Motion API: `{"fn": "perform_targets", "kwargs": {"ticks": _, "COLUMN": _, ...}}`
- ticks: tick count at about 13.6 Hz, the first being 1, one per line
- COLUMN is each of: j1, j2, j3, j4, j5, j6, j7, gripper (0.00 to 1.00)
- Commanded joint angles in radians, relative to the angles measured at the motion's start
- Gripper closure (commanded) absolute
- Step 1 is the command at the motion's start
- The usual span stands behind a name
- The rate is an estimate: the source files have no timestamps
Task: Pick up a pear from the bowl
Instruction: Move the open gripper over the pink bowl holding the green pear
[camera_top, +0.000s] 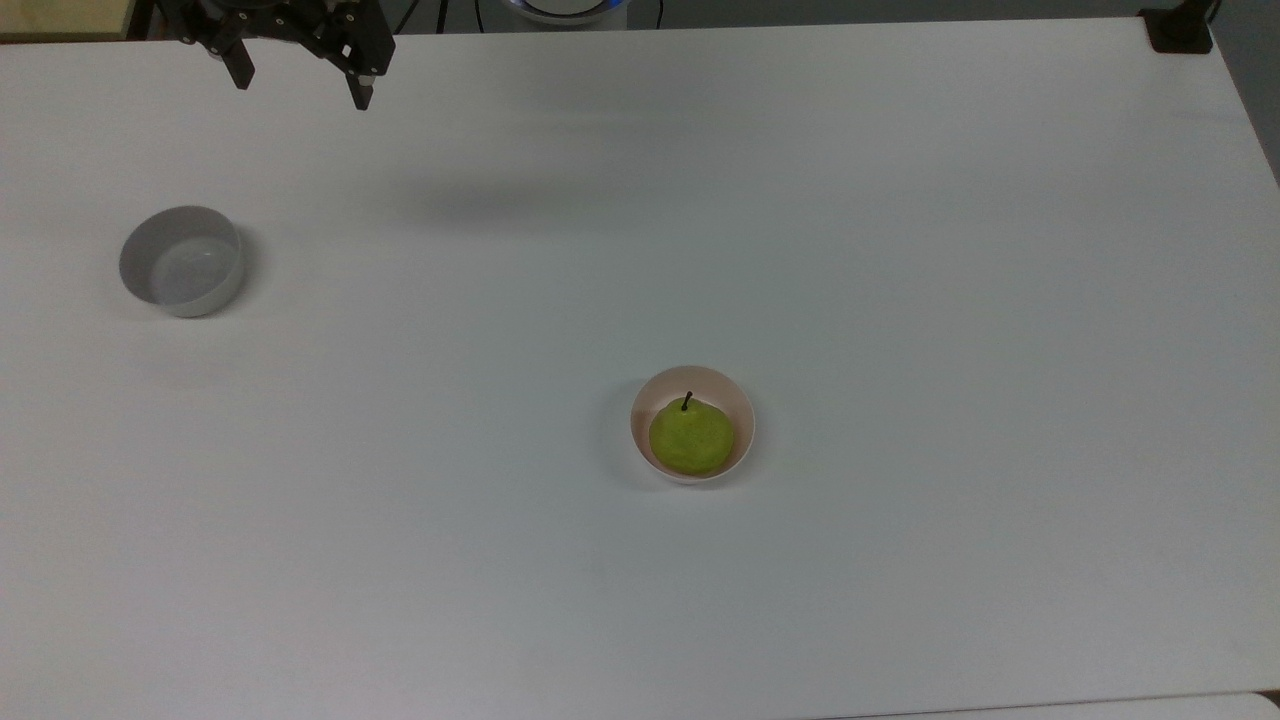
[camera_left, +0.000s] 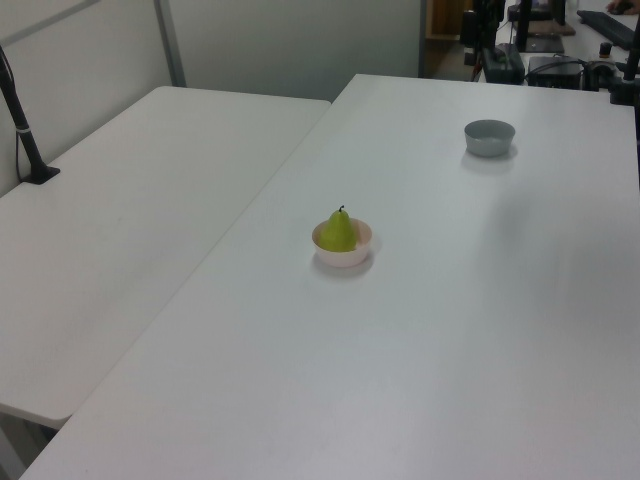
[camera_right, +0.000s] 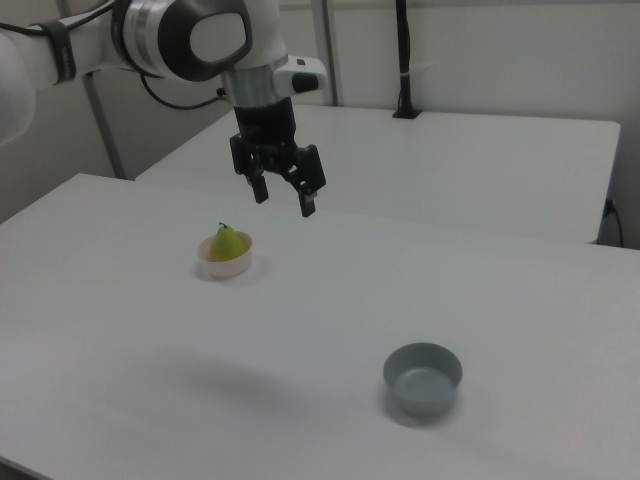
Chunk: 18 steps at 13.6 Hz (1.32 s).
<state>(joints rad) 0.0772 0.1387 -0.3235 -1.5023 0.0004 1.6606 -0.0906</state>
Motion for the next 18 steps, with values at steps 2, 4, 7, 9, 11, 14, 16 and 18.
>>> {"fn": "perform_targets", "kwargs": {"ticks": 2, "j1": 0.004, "j2": -0.024, "j3": 0.001, "j4": -0.013, "j5": -0.007, "j6": -0.025, "j7": -0.006, "gripper": 0.00}}
{"fn": "perform_targets", "kwargs": {"ticks": 4, "j1": 0.009, "j2": -0.022, "j3": 0.001, "j4": -0.016, "j5": -0.007, "j6": -0.025, "j7": -0.006, "gripper": 0.00}}
{"fn": "perform_targets", "kwargs": {"ticks": 7, "j1": 0.010, "j2": -0.022, "j3": 0.001, "j4": -0.018, "j5": -0.007, "j6": -0.025, "j7": -0.006, "gripper": 0.00}}
{"fn": "perform_targets", "kwargs": {"ticks": 9, "j1": 0.010, "j2": -0.019, "j3": 0.003, "j4": -0.018, "j5": -0.007, "j6": -0.025, "j7": -0.006, "gripper": 0.00}}
{"fn": "perform_targets", "kwargs": {"ticks": 11, "j1": 0.012, "j2": -0.014, "j3": 0.003, "j4": -0.018, "j5": -0.005, "j6": -0.022, "j7": -0.005, "gripper": 0.00}}
{"fn": "perform_targets", "kwargs": {"ticks": 14, "j1": 0.018, "j2": 0.002, "j3": 0.003, "j4": -0.012, "j5": -0.002, "j6": -0.009, "j7": 0.002, "gripper": 0.00}}
{"fn": "perform_targets", "kwargs": {"ticks": 16, "j1": 0.050, "j2": 0.015, "j3": 0.000, "j4": -0.010, "j5": -0.002, "j6": -0.004, "j7": 0.005, "gripper": 0.00}}
{"fn": "perform_targets", "kwargs": {"ticks": 18, "j1": 0.084, "j2": 0.034, "j3": -0.002, "j4": -0.009, "j5": 0.015, "j6": 0.031, "j7": 0.009, "gripper": 0.00}}
